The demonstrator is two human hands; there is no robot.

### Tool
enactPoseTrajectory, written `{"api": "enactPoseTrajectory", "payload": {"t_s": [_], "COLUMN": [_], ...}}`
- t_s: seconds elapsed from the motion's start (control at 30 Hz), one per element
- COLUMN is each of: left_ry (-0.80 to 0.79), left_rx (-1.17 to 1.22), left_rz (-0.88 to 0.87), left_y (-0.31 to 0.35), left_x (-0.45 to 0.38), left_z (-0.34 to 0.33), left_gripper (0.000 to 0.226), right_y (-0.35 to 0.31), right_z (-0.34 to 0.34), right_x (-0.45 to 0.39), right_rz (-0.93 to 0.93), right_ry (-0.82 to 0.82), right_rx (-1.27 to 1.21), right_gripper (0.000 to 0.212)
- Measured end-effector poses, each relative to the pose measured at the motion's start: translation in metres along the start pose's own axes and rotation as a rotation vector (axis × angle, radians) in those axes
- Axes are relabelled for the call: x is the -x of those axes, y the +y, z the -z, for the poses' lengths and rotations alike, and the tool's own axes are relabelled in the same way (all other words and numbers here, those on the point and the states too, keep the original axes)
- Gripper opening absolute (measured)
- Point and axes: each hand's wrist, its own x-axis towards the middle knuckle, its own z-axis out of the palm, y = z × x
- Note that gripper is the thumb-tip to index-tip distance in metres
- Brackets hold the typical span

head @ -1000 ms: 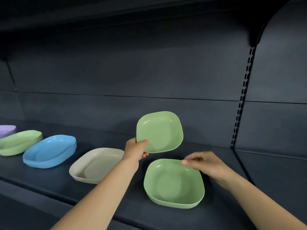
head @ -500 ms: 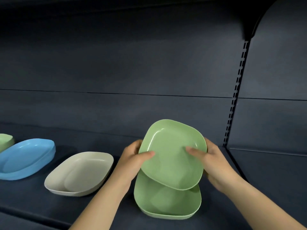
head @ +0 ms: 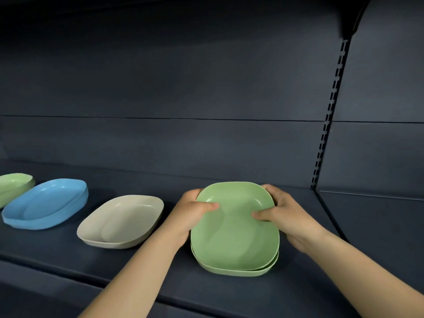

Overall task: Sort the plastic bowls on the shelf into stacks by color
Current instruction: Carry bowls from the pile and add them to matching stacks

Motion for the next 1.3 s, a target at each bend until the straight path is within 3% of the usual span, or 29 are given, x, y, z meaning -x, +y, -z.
{"api": "enactPoseTrajectory", "payload": {"t_s": [0.23,0.4,0.73,1.0,1.07,1.17,1.3], "left_ry": [0.002,-0.034,-0.100,-0.132,-0.112,-0.071,0.016], "left_rx": [-0.072,-0.187,-0.306,-0.482,-0.641,-0.890,-0.899], "left_rz": [0.008,-0.011,-0.015,-0.096,-0.166,-0.280,-0.385], "left_y": [-0.003,-0.004,-0.012,0.010,0.024,0.047,0.072], "left_x": [-0.005,-0.005,-0.013,-0.010,-0.003,0.020,0.061], "left_z": [0.001,0.001,0.001,0.004,0.000,-0.017,-0.062], "left_gripper": [0.015,0.013,0.035,0.027,0.029,0.037,0.043], "right_y": [0.001,0.005,0.019,0.008,-0.002,-0.018,-0.030], "right_z": [0.001,0.001,0.001,0.018,0.036,0.071,0.121], "right_x": [-0.001,-0.002,-0.010,-0.006,0.007,0.040,0.102], "right_rz": [0.027,0.004,-0.086,-0.076,-0.020,0.125,0.247], "right_ry": [0.012,-0.070,-0.162,-0.086,-0.026,0.087,0.069], "right_rx": [0.147,0.189,0.184,0.121,0.222,0.579,1.025], "right_gripper": [0.030,0.041,0.054,0.051,0.046,0.046,0.058]}}
